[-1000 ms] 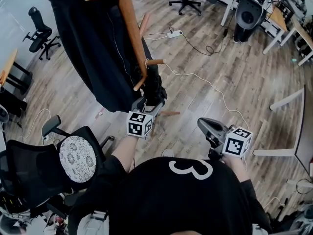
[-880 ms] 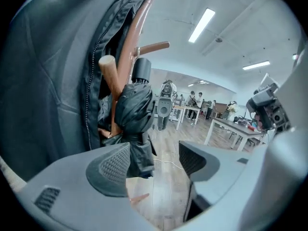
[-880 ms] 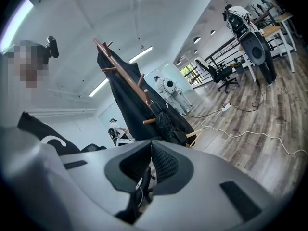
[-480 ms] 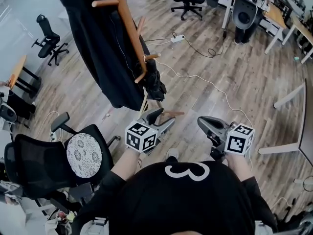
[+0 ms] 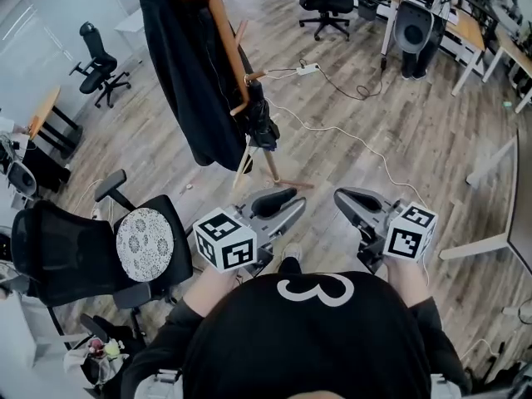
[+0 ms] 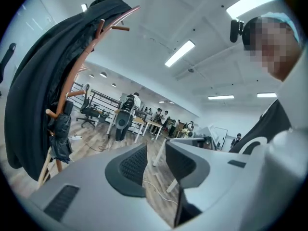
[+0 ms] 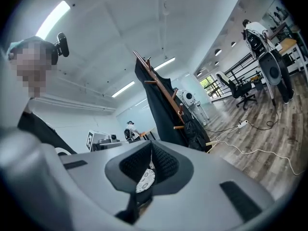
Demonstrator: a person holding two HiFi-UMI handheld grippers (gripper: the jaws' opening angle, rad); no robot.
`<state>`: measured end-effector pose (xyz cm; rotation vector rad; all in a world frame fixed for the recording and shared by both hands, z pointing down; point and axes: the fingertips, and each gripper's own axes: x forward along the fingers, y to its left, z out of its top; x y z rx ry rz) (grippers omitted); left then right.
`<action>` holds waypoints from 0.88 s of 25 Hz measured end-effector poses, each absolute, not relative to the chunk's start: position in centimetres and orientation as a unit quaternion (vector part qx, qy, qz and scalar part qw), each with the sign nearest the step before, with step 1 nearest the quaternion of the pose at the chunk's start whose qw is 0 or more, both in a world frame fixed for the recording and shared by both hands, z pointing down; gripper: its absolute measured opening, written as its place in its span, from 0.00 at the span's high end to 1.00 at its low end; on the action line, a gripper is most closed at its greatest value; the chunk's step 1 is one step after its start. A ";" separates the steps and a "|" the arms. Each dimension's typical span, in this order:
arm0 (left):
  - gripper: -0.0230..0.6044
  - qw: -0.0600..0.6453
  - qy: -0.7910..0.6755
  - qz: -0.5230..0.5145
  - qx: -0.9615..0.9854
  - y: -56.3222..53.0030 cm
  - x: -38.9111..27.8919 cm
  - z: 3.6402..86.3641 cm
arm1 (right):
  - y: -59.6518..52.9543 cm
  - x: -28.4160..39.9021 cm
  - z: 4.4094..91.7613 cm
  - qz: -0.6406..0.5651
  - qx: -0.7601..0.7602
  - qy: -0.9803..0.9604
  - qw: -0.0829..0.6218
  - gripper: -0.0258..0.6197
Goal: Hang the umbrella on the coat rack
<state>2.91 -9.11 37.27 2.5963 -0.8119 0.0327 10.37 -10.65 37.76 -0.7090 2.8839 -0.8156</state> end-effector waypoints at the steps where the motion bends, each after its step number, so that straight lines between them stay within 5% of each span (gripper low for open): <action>1: 0.76 0.210 -0.284 0.005 0.935 -7.9 3.5 36.8 | -9.6 10.6 37.6 -0.262 -0.227 0.938 0.033 0.92; 8: 0.92 0.191 -0.269 -0.001 0.944 -1.8 5.8 35.2 | -3.8 11.4 36.1 -0.246 -0.204 0.946 0.051 0.92; 22: 0.94 0.180 -0.262 0.015 0.948 2.5 7.7 35.0 | 1.4 11.9 35.0 -0.228 -0.187 0.954 0.054 0.92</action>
